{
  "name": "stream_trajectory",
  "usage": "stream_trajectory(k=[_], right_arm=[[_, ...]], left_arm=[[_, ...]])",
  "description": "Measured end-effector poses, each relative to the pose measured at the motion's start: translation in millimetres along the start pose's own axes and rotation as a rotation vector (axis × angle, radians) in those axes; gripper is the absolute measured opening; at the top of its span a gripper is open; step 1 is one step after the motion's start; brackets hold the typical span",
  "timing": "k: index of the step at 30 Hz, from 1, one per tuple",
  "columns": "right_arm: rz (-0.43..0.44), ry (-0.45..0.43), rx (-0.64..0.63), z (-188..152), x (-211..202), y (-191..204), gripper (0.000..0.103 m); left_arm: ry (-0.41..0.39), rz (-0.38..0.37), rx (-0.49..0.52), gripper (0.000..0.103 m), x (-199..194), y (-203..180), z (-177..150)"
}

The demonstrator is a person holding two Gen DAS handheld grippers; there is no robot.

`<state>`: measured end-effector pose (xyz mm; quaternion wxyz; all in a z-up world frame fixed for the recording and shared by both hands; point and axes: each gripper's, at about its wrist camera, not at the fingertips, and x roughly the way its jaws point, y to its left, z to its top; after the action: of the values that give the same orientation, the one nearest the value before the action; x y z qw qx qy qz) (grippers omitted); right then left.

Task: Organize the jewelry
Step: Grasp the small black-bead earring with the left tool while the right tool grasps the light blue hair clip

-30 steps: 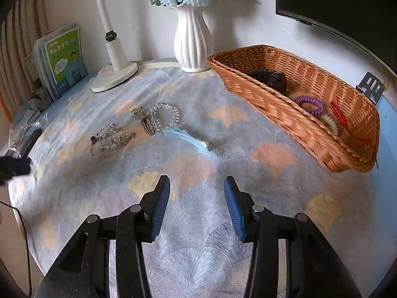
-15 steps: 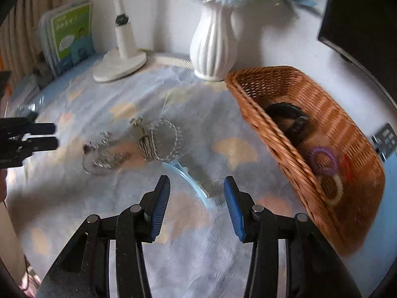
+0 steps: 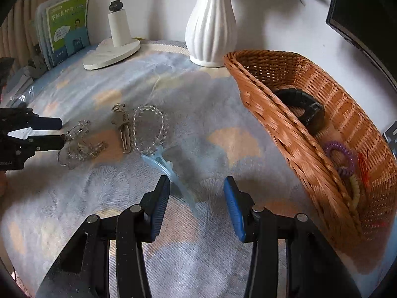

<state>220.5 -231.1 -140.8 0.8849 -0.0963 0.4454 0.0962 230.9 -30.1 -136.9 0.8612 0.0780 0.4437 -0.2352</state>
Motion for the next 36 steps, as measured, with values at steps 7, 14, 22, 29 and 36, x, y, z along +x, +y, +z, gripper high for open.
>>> stream_trajectory(k=[7, 14, 22, 29, 36], right_arm=[[0.012, 0.001, 0.011, 0.8, 0.2, -1.0, 0.048], [-0.007, -0.01, -0.007, 0.6, -0.9, 2.6, 0.023], [0.028, -0.041, -0.044, -4.6, -19.4, 17.4, 0.008], [0.063, -0.103, 0.003, -14.5, -64.1, 15.4, 0.008], [0.049, -0.133, 0.042, -34.3, -97.8, 5.7, 0.008]], left_arm=[[-0.015, 0.03, 0.062, 0.014, 1.0, -14.4, -0.4], [-0.026, 0.013, 0.041, 0.011, -2.2, -13.0, -2.4], [-0.079, -0.079, -0.044, 0.011, -29.6, -6.0, -5.2], [-0.154, -0.103, 0.006, 0.011, -76.8, -20.3, 0.9], [-0.212, -0.115, 0.065, 0.011, -110.9, -45.0, 10.5]])
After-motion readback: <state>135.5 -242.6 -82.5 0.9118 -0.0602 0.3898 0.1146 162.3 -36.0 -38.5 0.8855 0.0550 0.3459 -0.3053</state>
